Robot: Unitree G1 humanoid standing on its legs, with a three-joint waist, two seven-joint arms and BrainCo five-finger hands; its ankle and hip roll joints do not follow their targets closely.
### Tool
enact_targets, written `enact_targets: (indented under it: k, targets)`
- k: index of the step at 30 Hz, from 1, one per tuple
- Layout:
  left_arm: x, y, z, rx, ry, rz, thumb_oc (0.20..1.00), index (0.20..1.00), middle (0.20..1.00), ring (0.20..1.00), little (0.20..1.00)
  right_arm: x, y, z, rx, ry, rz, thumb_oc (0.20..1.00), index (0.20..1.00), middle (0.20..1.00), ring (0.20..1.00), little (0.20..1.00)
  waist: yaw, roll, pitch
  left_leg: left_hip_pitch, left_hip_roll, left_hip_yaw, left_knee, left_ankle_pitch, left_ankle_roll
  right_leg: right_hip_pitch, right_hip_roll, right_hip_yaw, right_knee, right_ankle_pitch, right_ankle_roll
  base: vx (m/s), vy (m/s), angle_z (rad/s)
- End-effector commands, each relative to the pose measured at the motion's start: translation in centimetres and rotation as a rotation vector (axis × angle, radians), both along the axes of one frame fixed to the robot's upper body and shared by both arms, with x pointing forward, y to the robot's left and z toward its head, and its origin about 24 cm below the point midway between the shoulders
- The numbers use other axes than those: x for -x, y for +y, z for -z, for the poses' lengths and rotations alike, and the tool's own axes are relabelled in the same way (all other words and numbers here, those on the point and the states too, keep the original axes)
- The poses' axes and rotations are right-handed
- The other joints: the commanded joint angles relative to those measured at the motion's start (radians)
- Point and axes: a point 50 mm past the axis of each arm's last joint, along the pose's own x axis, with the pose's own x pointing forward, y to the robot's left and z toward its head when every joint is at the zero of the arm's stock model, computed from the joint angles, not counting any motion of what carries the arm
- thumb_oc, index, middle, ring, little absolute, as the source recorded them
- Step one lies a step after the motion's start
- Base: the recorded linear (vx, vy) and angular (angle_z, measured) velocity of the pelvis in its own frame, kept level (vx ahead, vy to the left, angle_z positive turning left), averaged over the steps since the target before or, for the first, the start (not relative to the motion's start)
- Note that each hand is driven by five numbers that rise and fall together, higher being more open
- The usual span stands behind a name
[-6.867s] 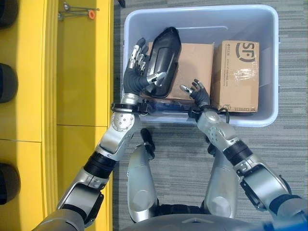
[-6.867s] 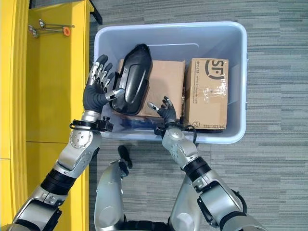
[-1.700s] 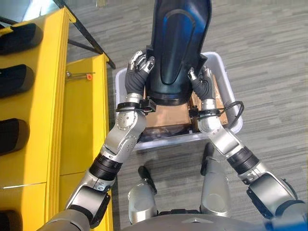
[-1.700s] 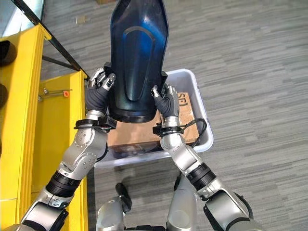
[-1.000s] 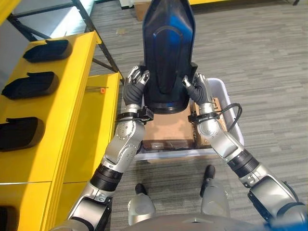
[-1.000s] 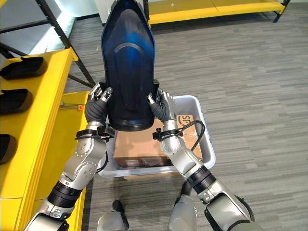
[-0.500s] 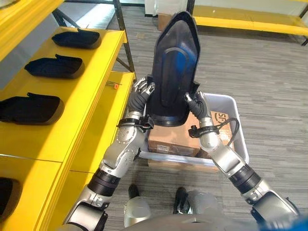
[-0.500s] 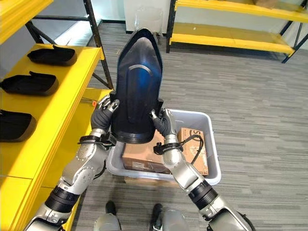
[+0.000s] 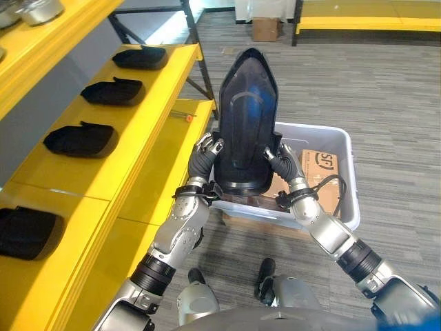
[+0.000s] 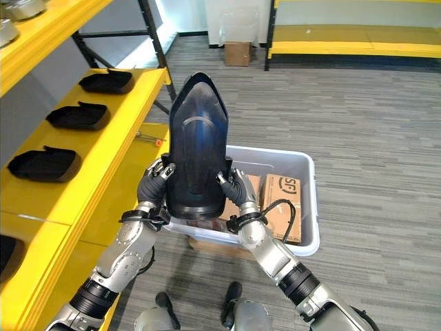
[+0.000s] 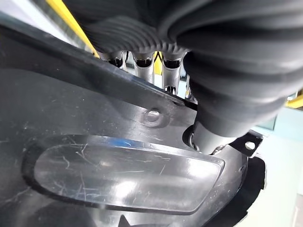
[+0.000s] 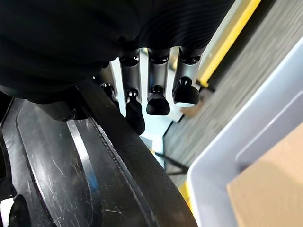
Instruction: Move parts from the plastic box to the shelf.
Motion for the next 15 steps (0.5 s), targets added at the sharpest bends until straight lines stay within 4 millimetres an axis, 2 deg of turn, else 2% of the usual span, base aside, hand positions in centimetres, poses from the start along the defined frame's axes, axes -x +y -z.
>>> enact_targets:
  k: [1, 4, 8, 10, 12, 13, 14, 15]
  targets:
    - [0.51, -1.06, -5.69, 0.103, -0.292, 0.137, 0.200, 0.200, 0.200, 0.200, 0.200, -0.37, 2.26, -2.91, -0.062, -0.093, -0.135, 0.200, 0.200, 0.200, 0.200, 0.200, -0.005, -0.010, -0.044, 0.012, -0.021, -0.008, 0.061, -0.134, 0.005, 0.162, -0.033, 0.021, -0.096, -0.016, 0.147, -0.17, 0.171, 0.35]
    - [0.24, -1.06, -5.73, 0.095, -0.279, 0.136, 0.200, 0.200, 0.200, 0.200, 0.200, -0.47, 2.27, -3.22, -0.063, -0.088, -0.139, 0.200, 0.200, 0.200, 0.200, 0.200, -0.010, -0.012, -0.077, 0.069, -0.003, 0.021, 0.072, -0.132, 0.001, 0.145, -0.032, -0.009, -0.088, -0.025, 0.134, -0.17, 0.209, 0.41]
    - [-0.01, -1.22, -6.01, 0.073, -0.290, 0.138, 0.200, 0.200, 0.200, 0.200, 0.200, -0.52, 2.03, -3.62, -0.081, -0.103, -0.134, 0.200, 0.200, 0.200, 0.200, 0.200, -0.018, -0.001, -0.104, 0.108, -0.033, 0.054, 0.009, -0.179, 0.033, 0.115, -0.045, -0.051, -0.028, -0.056, 0.138, -0.19, 0.308, 0.54]
    - [-0.02, -1.25, -5.93, 0.063, -0.290, 0.151, 0.200, 0.200, 0.200, 0.200, 0.200, -0.50, 2.03, -3.62, -0.103, -0.092, -0.107, 0.200, 0.200, 0.200, 0.200, 0.200, -0.018, 0.009, -0.107, 0.113, -0.040, 0.066, -0.050, -0.172, 0.042, 0.115, -0.056, -0.064, -0.007, -0.060, 0.148, -0.17, 0.408, 0.62]
    - [0.13, -1.09, -5.71, 0.052, -0.291, 0.151, 0.200, 0.200, 0.200, 0.200, 0.200, -0.51, 1.99, -3.49, -0.124, -0.095, -0.085, 0.200, 0.200, 0.200, 0.200, 0.200, -0.009, 0.015, -0.103, 0.093, -0.050, 0.059, -0.096, -0.156, 0.048, 0.127, -0.070, -0.064, -0.005, -0.053, 0.169, -0.18, 0.563, 1.05]
    - [0.33, -0.92, -5.40, 0.056, -0.283, 0.148, 0.200, 0.200, 0.200, 0.200, 0.200, -0.35, 2.05, -3.43, -0.122, -0.097, -0.077, 0.200, 0.200, 0.200, 0.200, 0.200, 0.003, 0.024, -0.104, 0.085, -0.062, 0.054, -0.148, -0.157, 0.065, 0.142, -0.116, -0.063, -0.012, -0.024, 0.212, -0.18, 0.576, 1.14]
    - [0.34, -0.91, -5.40, 0.056, -0.282, 0.148, 0.200, 0.200, 0.200, 0.200, 0.200, -0.34, 2.05, -3.42, -0.122, -0.096, -0.077, 0.200, 0.200, 0.200, 0.200, 0.200, 0.001, 0.024, -0.105, 0.085, -0.065, 0.054, -0.150, -0.157, 0.067, 0.142, -0.119, -0.064, -0.011, -0.023, 0.214, -0.20, 0.614, 1.04]
    - [0.38, -0.77, -5.34, 0.054, -0.289, 0.141, 0.200, 0.200, 0.200, 0.200, 0.200, -0.19, 2.29, -3.32, -0.125, -0.094, -0.082, 0.200, 0.200, 0.200, 0.200, 0.200, 0.010, 0.030, -0.102, 0.080, -0.071, 0.044, -0.152, -0.173, 0.080, 0.134, -0.156, -0.060, 0.010, -0.012, 0.240, -0.12, 0.356, 0.79]
